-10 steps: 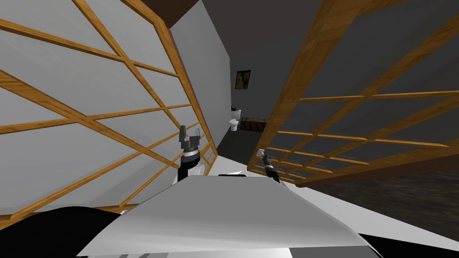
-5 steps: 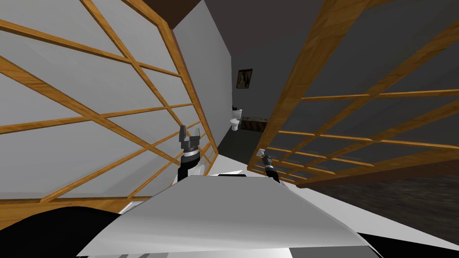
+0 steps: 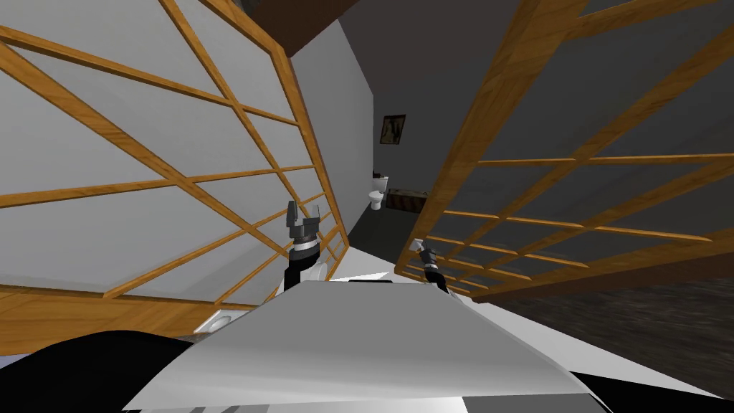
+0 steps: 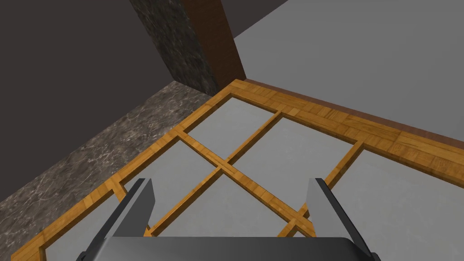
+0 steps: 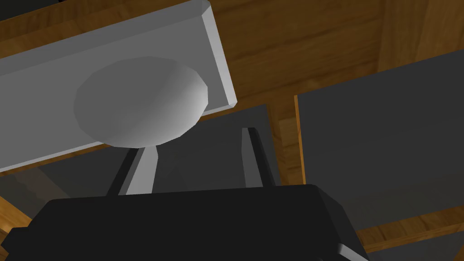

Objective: Pull the door open

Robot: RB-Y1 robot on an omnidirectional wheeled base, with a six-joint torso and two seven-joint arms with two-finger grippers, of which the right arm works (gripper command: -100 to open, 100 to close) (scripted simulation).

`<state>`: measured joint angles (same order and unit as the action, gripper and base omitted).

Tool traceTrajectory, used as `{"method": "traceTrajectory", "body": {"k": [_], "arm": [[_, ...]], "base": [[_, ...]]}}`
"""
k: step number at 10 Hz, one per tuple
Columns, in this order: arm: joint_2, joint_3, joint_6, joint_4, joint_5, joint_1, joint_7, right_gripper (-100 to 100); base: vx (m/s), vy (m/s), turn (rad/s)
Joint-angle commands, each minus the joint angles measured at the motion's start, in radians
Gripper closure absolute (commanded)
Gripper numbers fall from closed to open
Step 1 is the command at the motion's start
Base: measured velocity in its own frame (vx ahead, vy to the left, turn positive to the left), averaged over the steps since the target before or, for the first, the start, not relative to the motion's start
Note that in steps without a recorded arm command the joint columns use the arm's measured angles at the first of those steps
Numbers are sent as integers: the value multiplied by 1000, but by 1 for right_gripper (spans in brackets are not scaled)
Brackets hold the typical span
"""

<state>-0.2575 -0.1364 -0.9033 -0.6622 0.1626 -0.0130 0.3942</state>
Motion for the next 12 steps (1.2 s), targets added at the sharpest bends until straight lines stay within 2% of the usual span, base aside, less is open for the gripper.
{"method": "traceTrajectory", "body": {"k": [1, 3, 5, 6, 8, 9, 11, 12], "arm": [[17, 17, 7, -10, 12, -4, 49, -100], [20, 22, 9, -11, 26, -1, 84, -100], [27, 33, 13, -14, 55, 3, 145, -100], [27, 33, 13, -14, 55, 3, 158, -100], [35, 45, 18, -17, 88, 9, 222, -100], [35, 45, 18, -17, 88, 9, 237, -100], [43, 58, 24, -20, 123, 15, 301, -100], [43, 58, 24, -20, 123, 15, 319, -100]], "base": [[-59, -3, 27], [-71, 6, 32], [-57, 18, 72], [-42, 13, 15], [-58, 5, 36], [-53, -6, 20], [-58, -21, 38], [-58, -13, 23]]}}
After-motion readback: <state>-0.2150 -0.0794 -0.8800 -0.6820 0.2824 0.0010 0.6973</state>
